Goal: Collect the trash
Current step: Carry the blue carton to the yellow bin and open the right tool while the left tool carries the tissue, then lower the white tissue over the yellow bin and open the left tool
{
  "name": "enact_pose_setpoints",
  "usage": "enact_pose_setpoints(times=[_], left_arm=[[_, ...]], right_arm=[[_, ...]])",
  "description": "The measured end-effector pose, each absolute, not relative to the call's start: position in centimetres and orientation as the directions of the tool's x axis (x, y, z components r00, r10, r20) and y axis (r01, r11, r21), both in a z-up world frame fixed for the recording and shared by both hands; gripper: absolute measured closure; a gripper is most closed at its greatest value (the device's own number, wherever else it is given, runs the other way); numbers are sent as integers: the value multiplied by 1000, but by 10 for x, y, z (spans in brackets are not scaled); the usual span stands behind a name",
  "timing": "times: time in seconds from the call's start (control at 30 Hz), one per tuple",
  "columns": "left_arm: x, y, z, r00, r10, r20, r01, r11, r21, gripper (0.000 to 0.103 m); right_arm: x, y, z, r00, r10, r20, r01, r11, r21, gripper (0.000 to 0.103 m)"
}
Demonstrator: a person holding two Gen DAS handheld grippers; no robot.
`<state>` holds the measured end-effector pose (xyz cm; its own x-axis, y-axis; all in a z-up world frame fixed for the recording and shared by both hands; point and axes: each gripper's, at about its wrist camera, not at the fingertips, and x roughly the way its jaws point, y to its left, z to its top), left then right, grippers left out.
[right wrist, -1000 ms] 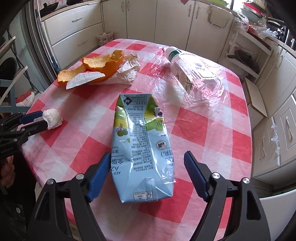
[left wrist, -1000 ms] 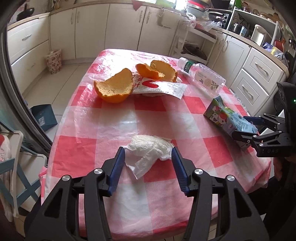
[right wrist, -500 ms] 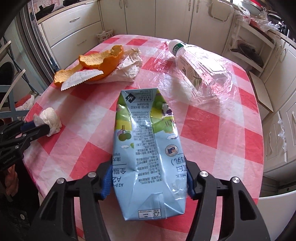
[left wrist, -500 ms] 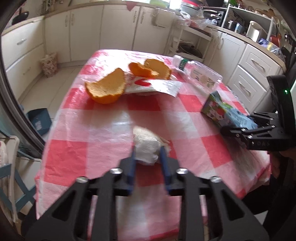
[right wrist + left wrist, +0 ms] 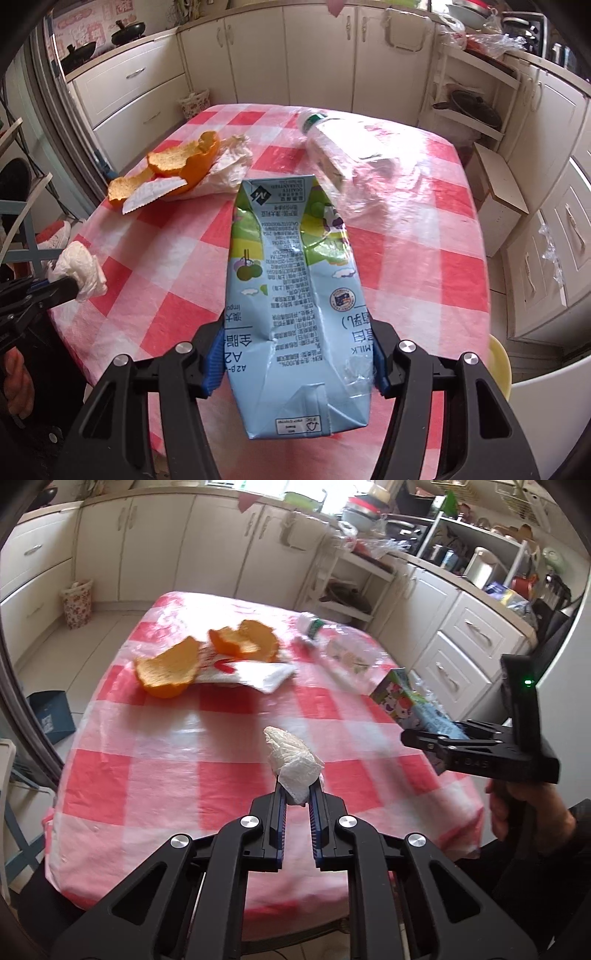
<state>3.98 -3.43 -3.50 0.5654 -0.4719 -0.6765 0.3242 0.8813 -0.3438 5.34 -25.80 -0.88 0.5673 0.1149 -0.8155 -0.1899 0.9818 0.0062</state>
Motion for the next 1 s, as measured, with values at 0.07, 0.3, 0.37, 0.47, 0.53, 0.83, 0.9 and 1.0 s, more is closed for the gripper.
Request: enact_pose_setpoints(times=[0.07,0.3,0.37,0.47,0.53,0.83,0.9,1.0], left_arm=[[34,-45,-29,560,-484,-672,346,874,-342,93],[15,-105,-9,514,-561,-649,463,818,-341,92],[12,-124,-4,497,-584,-642,497,798,-340,93],[8,-153,2,470,-613,-636,543,768,-339,93],[6,-171,5,452,-627,-634,565,751,-340,93],[3,-241,20,417,-657,-628,628,708,-323,93],[4,-259,18,406,-658,-634,642,699,-315,93],[5,-283,15,389,-660,-642,650,691,-317,93]], right_arm=[[47,-273,-4,585,101,-804,-158,987,9,44],[18,-352,8,627,-13,-779,57,998,29,44],[12,-373,5,615,-64,-786,129,991,20,44],[8,-411,-11,558,-128,-820,246,969,16,44],[12,-428,-24,516,-156,-842,301,954,8,44],[42,-494,-43,369,-195,-909,466,885,0,33],[42,-494,-19,428,-190,-883,444,896,23,30],[36,-491,27,570,-183,-801,402,913,77,24]])
